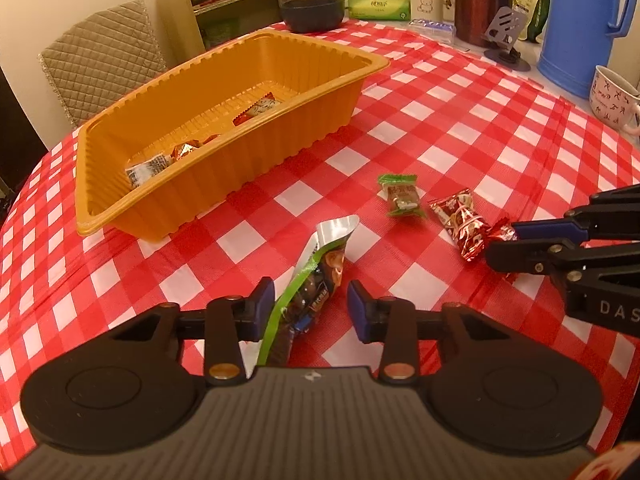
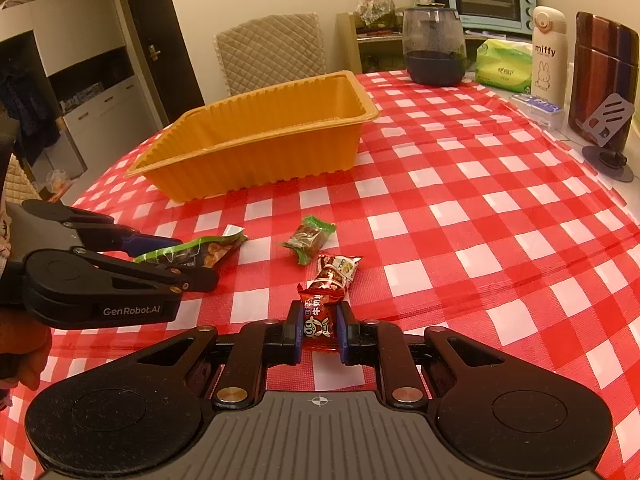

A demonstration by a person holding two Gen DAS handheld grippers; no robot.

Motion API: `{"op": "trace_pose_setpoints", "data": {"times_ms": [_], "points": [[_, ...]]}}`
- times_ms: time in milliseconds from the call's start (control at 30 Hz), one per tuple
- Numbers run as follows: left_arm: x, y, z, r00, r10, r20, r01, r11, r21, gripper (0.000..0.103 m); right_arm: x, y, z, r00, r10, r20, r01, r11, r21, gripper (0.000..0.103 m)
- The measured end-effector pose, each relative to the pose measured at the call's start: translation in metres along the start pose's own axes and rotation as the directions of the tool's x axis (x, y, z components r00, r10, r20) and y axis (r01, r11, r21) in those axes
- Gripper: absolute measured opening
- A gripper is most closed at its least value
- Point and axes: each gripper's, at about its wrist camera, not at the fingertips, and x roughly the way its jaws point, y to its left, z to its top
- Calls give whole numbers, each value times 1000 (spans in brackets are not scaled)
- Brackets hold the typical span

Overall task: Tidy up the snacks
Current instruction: 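Grasp the green-wrapped bar with the left tool while the right tool grasps a red candy, then carry the green bar and red candy into the orange tray and release both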

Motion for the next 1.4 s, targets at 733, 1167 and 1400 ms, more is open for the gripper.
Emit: {"op": "trace_pose_setpoints", "data": {"times_ms": [733,1167,1400], "points": [[1,24,4,997,-61,-37,55,988,-145,21,-2,7,2,1000,16,7,-16,1000,3,17],[-37,35,9,993,-89,73,109,927,-358,19,-14,19,21,997,45,67,-44,999,-17,17],[-54,38,21,992,-43,120,87,918,-386,19,-21,23,48,992,57,113,-53,998,-42,17]]}}
